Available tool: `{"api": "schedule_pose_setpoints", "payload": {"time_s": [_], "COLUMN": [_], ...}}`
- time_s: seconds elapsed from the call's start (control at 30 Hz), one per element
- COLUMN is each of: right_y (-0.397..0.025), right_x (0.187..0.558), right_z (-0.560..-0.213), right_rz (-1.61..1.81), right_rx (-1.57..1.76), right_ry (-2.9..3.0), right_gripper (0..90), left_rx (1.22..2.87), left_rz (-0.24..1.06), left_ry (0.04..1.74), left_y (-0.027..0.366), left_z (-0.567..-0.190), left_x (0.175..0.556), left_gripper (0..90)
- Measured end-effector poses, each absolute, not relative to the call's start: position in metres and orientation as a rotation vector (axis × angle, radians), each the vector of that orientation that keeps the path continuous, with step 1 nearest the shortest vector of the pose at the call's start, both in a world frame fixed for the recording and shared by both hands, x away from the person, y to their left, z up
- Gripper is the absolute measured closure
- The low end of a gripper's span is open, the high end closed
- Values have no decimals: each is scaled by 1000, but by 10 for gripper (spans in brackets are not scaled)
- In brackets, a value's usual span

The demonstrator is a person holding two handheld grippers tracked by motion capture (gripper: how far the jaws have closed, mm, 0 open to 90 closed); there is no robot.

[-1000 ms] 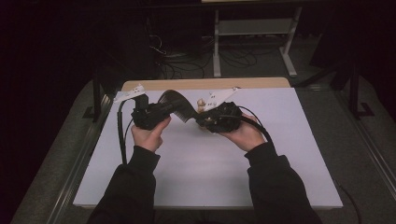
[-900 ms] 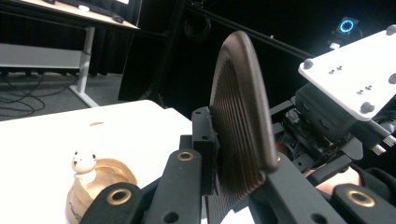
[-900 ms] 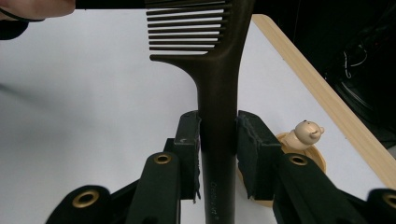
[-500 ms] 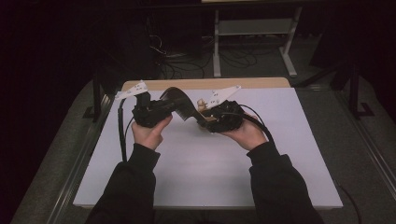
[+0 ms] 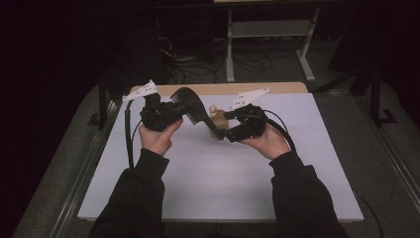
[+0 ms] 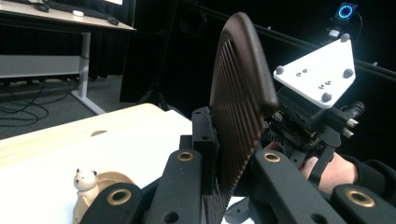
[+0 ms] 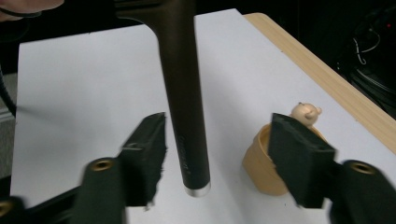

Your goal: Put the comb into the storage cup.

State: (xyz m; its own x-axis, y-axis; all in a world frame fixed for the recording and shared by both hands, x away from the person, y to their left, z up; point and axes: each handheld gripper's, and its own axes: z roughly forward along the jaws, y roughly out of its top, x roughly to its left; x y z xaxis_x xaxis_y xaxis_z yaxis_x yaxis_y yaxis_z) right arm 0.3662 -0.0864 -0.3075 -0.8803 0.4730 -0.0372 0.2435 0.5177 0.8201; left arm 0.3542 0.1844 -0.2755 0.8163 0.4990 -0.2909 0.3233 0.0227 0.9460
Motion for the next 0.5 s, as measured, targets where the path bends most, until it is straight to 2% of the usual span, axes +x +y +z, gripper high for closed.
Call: {"api": "schedule_pose_setpoints", "payload": {"time_s": [0.13, 0.23, 0.33, 0.5], "right_y": [-93, -100, -106, -117], "right_x": [366, 366, 364, 363], "right_z": [-313, -316, -319, -323], "right_rz": [1296, 1309, 1325, 1349], "right_rx": [658, 680, 697, 724], "right_ry": [2498, 2496, 2486, 2471], "right_gripper": [148, 115, 43, 8], "left_rx": [1586, 1597, 1597, 1604], "left_rz": [160, 167, 167, 170], "left_ry": [664, 658, 659, 661], "left_y": [183, 182, 181, 181], "left_z": [-272, -270, -269, -268], "left_x": [356, 357, 358, 362], "left_gripper": [853, 853, 853, 852]}}
